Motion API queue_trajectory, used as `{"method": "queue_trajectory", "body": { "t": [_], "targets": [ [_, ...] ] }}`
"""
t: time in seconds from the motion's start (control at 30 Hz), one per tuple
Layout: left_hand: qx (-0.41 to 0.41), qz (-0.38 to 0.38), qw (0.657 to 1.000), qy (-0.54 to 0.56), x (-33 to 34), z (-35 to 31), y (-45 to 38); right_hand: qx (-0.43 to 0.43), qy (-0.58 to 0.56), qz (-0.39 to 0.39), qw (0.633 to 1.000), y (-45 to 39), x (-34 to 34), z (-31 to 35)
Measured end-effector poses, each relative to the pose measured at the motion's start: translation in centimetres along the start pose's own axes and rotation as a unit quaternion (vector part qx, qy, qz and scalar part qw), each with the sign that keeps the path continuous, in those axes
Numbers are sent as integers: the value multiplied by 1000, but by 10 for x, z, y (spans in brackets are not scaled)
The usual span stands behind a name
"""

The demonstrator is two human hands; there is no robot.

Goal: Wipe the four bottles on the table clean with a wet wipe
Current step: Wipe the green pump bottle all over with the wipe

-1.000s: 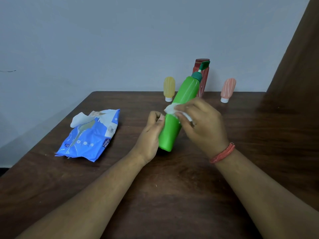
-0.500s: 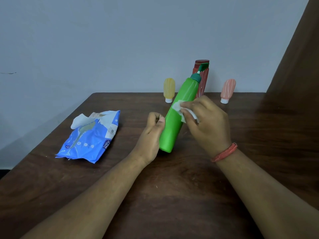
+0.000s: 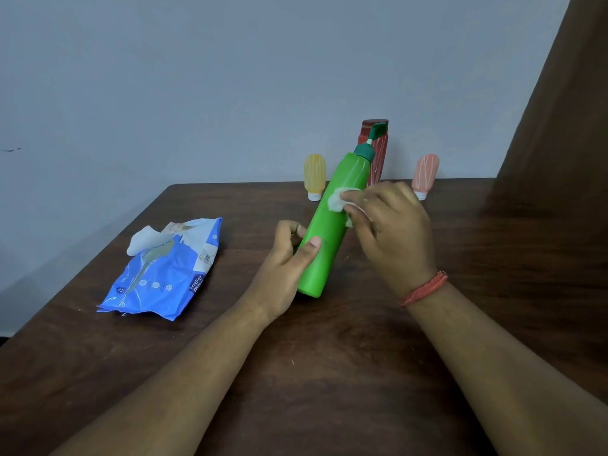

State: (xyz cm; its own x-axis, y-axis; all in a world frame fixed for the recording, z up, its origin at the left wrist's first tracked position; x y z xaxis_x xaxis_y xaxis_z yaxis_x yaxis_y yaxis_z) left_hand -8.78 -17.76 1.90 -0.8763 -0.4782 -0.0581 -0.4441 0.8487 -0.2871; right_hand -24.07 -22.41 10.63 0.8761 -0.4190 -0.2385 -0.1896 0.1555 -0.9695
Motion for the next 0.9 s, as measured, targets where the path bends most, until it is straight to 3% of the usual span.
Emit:
{"method": "queue_trajectory", "body": {
  "t": [0.13, 0.27, 0.37, 0.5, 0.63, 0.77, 0.9],
  "targets": [
    [6, 13, 1000, -10, 2, -1, 1, -58, -56, 43, 996, 6, 6, 16],
    [17, 25, 999, -20, 4, -1, 0, -29, -47, 16, 998, 1, 0, 8],
    [21, 35, 999, -5, 6, -4, 1, -88, -54, 25, 994, 2, -1, 25],
    [41, 44, 998, -22, 8, -8, 2, -46, -22, -19, 999, -5, -13, 14],
    [55, 53, 996, -39, 9, -6, 2, -93, -43, -1, 995, -3, -12, 32],
    [82, 71, 991, -80, 12, -9, 2, -26, -35, -66, 997, -13, -28, 19],
    [84, 80, 991, -72, 14, -12, 3, -82, -40, -38, 995, -9, -23, 35]
  ]
}}
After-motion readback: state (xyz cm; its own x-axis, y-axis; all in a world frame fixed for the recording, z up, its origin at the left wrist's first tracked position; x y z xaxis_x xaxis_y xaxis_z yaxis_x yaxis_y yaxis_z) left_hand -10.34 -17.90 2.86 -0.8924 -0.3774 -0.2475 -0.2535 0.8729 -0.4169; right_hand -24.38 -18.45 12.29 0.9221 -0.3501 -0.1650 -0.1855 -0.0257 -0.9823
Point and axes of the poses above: each hand's wrist, its own y-axis away from the middle knuckle, its own x-axis out of the palm, z = x × y, the point moved 8 cm from there along -y, towards the middle knuckle, and after that the axes turned 11 degrees about -z, right-handed, at the moved point
